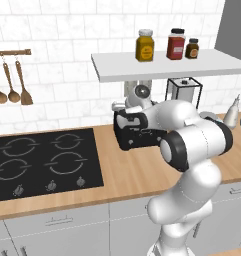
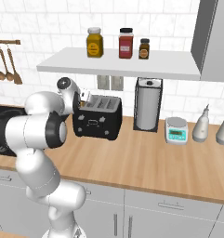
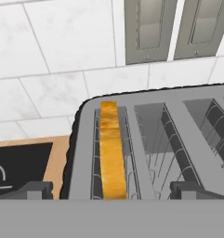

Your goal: Start the toaster. Once the lever pops up, take the bread to the plate on the dining counter.

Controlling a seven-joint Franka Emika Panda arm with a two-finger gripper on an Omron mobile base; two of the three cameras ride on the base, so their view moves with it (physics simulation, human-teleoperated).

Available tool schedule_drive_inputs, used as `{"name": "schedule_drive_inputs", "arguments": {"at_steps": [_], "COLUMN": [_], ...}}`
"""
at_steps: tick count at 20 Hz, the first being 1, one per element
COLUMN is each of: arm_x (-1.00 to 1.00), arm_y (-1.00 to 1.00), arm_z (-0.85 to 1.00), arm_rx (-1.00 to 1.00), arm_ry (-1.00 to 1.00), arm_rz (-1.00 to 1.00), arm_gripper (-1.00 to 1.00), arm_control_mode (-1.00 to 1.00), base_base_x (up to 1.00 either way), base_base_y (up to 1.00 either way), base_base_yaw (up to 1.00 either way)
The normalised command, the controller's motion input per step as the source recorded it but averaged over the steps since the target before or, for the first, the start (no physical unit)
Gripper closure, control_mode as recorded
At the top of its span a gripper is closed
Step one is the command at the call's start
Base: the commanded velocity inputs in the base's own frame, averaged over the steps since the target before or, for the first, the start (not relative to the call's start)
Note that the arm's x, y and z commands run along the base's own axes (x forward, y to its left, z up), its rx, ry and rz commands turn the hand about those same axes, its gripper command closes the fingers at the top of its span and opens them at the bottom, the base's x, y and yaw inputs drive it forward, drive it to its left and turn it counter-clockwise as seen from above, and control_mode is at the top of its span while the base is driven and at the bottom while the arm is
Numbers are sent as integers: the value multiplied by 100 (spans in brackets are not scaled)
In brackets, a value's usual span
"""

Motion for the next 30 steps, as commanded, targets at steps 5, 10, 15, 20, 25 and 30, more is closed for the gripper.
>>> {"name": "schedule_drive_inputs", "arguments": {"at_steps": [5,10,15,20,25,30], "arm_x": [8,13,13,9,10,7], "arm_y": [0,0,0,0,0,0], "arm_z": [-5,-3,-5,-4,-1,0], "arm_rx": [0,0,0,0,0,0], "arm_ry": [0,0,0,0,0,0], "arm_rz": [0,0,0,0,0,0], "arm_gripper": [-100,-100,-100,-100,-100,100], "arm_control_mode": [-100,-100,-100,-100,-100,-100], "base_base_x": [0,0,0,0,0,0], "base_base_y": [0,0,0,0,0,0], "base_base_yaw": [0,0,0,0,0,0]}}
